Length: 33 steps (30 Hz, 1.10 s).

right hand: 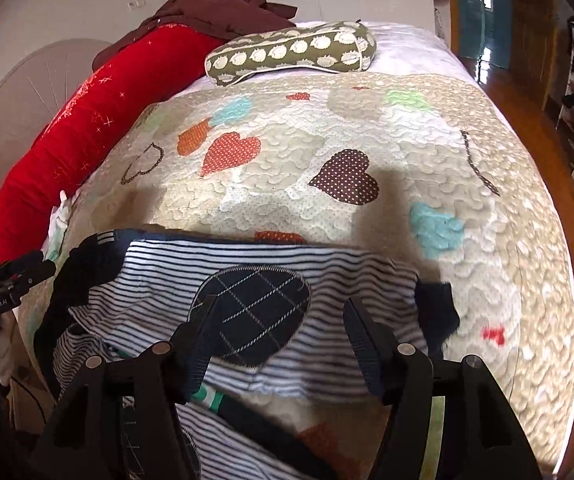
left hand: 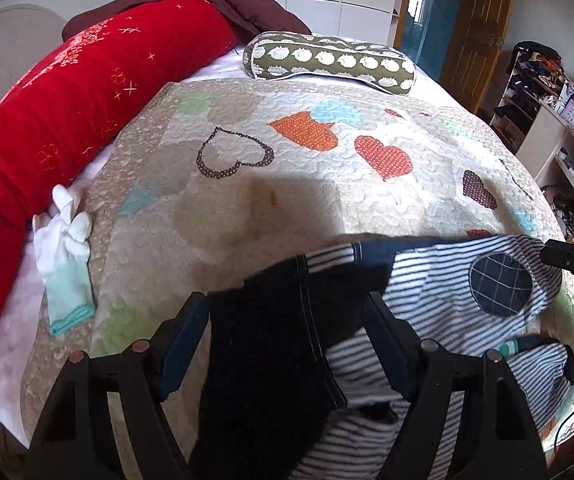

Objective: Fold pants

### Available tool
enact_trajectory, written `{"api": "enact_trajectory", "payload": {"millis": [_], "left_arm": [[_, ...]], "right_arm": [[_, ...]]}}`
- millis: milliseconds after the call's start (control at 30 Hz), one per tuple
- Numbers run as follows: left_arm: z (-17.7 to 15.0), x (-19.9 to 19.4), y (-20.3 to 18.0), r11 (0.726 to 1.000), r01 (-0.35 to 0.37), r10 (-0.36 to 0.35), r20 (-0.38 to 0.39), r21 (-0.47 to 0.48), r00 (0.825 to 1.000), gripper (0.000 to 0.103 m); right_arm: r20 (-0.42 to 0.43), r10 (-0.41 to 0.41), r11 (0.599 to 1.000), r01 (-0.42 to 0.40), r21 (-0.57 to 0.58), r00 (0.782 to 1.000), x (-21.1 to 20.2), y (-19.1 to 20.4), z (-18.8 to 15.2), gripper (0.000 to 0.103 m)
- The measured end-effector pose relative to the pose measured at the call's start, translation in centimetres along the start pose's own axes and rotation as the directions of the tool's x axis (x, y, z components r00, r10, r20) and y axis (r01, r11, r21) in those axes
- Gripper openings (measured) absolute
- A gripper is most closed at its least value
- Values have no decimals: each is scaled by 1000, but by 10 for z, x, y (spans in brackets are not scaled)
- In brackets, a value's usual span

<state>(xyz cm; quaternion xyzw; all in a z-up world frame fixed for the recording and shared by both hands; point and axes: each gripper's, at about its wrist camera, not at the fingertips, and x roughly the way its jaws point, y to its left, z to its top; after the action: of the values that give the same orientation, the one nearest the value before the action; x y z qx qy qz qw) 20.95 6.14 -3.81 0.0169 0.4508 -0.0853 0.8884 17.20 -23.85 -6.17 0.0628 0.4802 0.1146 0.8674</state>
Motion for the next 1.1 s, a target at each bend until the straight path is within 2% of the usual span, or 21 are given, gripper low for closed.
{"api": "enact_trajectory", "payload": {"millis": [133,233,333,467,533,567,600,633,667,700,733,800,933,1100], "left_arm": [[26,32,-3,991,106,-103,-50,80,993,78],[40,58,-10,976,176,-162,-111,131,980,78],[47,83,-14,969,176,-150,-153,173,977,78],[41,109,-20,950,234,-184,-239,205,954,78],[34,111,-26,944,232,-173,-245,236,954,77],[31,110,-29,941,221,-160,-240,254,957,65],[29,107,-32,938,225,-162,-241,265,957,52],[28,102,-36,933,238,-173,-242,272,955,23],[27,97,-40,928,247,-181,-239,280,954,4],[25,89,-45,928,219,-157,-215,301,964,4],[24,81,-49,927,186,-131,-186,326,974,4],[22,66,-53,929,159,-114,-150,334,982,4],[19,17,-51,940,143,-129,-65,308,989,4],[-7,-62,-50,948,133,-157,62,291,986,4]], "right_arm": [[-74,51,998,-53,-28,996,36,-4,31,67],[-120,61,996,-68,-57,991,63,-3,45,67],[-167,60,992,-77,-102,984,87,3,52,67],[-206,68,983,-101,-153,976,106,11,53,69],[-206,61,977,-100,-189,977,109,16,49,71],[-203,49,973,-93,-212,978,109,17,47,69],[-199,29,968,-77,-237,980,110,20,45,54],[-192,11,965,-61,-257,981,108,22,43,42],[-192,23,964,-73,-257,981,106,23,41,15],[-201,55,966,-103,-237,978,103,22,40,4],[-195,58,968,-103,-229,979,99,22,38,4],[-166,45,969,-83,-235,985,88,26,34,4],[-92,43,972,-63,-226,995,55,37,26,3],[18,86,972,-80,-219,996,-12,55,1,3]]}}
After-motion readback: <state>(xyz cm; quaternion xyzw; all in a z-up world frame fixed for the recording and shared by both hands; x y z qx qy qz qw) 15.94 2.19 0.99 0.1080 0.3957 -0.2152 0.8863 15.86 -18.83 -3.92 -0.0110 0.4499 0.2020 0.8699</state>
